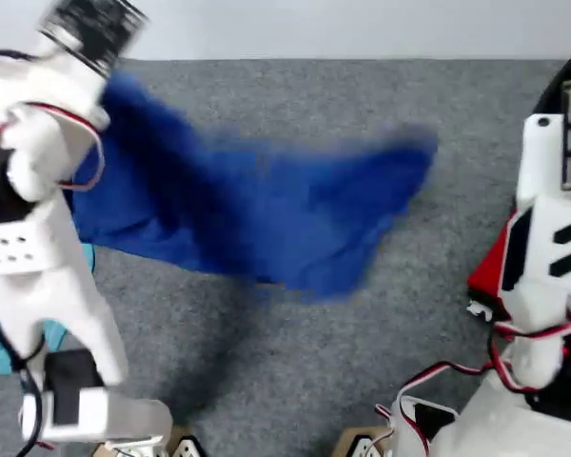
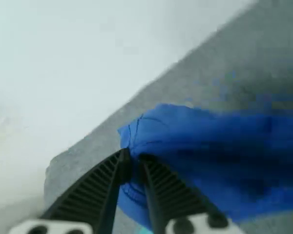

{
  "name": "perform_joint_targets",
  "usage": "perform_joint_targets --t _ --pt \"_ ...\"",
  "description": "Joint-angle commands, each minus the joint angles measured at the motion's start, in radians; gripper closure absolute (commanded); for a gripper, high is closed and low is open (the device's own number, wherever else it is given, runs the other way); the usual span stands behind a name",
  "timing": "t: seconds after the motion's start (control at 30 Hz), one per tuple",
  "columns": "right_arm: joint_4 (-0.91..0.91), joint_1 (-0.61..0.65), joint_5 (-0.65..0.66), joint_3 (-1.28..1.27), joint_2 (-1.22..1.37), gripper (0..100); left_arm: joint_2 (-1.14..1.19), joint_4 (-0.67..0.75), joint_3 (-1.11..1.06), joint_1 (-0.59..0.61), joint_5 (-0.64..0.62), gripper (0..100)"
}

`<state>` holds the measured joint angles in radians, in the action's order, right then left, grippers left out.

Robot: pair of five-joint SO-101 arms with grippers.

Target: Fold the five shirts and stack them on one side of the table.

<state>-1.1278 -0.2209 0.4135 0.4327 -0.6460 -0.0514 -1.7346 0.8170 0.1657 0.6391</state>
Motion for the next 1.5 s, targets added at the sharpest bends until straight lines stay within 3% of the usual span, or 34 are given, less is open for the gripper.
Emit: perform_joint_targets --t 0.0,0.13,0.27,0.43,0.63,0.97,1.27,1.47 --pt "0.028 0.048 0.006 0.044 -0.008 98.8 -0.189 -0.021 -0.229 -0.058 0.078 100" --pt "0.048 0.088 0.005 0.04 0.001 98.8 -0.336 -0.018 -0.47 -0.121 0.107 100" --pt "-0.042 0.091 -0.002 0.034 0.022 98.8 -0.39 -0.017 -0.57 -0.12 0.109 100" --pt "-0.213 0.148 0.002 0.032 0.079 98.8 -0.368 -0.018 -0.581 0.017 0.106 100" --pt "-0.367 0.305 -0.002 -0.069 0.251 98.8 -0.315 -0.02 -0.673 0.209 0.107 100" --pt "-0.367 0.542 0.006 -0.12 0.679 98.3 -0.307 0.003 -0.935 0.261 0.11 100" --pt "-0.377 0.684 0.258 -0.12 0.921 80.9 -0.307 0.114 -1.053 0.261 0.11 100" --pt "-0.369 0.69 0.468 -0.12 0.96 79.8 -0.307 0.118 -1.081 0.261 0.11 100"
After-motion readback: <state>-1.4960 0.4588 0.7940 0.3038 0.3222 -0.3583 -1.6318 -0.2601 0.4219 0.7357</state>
